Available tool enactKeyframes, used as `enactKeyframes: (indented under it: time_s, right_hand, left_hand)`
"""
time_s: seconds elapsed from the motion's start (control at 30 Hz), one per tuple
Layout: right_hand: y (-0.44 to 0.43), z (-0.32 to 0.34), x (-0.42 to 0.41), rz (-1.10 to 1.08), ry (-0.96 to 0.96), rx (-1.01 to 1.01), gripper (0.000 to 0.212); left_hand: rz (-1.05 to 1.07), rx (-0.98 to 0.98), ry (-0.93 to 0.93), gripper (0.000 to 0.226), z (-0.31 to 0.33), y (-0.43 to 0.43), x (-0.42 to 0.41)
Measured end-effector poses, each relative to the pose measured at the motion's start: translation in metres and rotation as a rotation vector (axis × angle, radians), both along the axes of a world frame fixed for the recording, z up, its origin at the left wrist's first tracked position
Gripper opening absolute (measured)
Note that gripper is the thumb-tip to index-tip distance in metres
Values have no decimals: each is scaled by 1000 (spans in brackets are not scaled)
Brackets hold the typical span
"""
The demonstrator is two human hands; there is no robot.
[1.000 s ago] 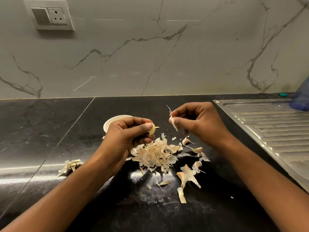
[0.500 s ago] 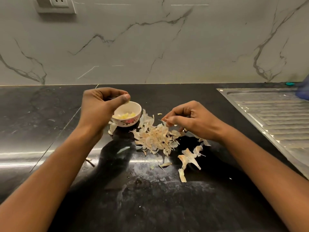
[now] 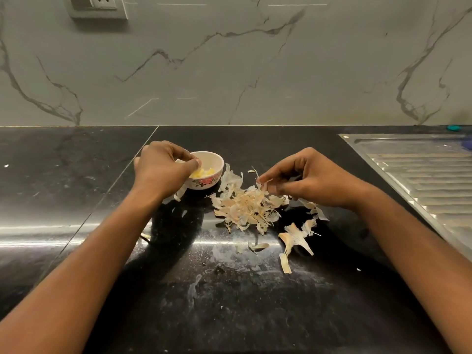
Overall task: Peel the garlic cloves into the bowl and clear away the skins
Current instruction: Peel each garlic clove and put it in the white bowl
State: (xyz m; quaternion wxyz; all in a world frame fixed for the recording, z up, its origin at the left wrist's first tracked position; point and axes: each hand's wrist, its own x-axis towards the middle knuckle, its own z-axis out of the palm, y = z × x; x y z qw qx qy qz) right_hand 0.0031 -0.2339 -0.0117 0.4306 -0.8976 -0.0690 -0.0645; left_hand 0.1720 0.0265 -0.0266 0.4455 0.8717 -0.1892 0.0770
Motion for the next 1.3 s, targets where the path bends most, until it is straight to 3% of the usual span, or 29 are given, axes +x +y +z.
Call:
enactKeyframes:
  time_s: [0.13,0.37,0.6,0.67,0.83,0.97,1.1,1.3]
  right_hand:
    - [0,3,-1,2,3,-22,21]
    - [-9,2,-1,-85,-69,-102,20]
    - [-37,18,-10,-210,62,-197,10]
    - [-40,21,-14,-188,134,-206,6]
    - [-36,19,-15,-141,323,-356,25]
    - [-35,16,-12,-138,324,-369,12]
    - [-32,21,-15,-141,219,-226,4]
    - [-18,23,-11,-128,11,301,22]
  left_hand:
    - [-47,-48,-63,4,0,-1,-4]
    - [-304,-93,-387,8,2,-17,-43]
    - [-556,-98,-347,5,-16,-34,-68]
    - [-583,-84,-337,7,-18,-35,-68]
    - [-592,-75,-315,11,-20,-34,-68]
    - [-601,-83,-286,11,-22,-35,-68]
    - [-603,-89,-251,12,-23,-35,-67]
    - [-620,-158,-122,17,-19,-36,-70]
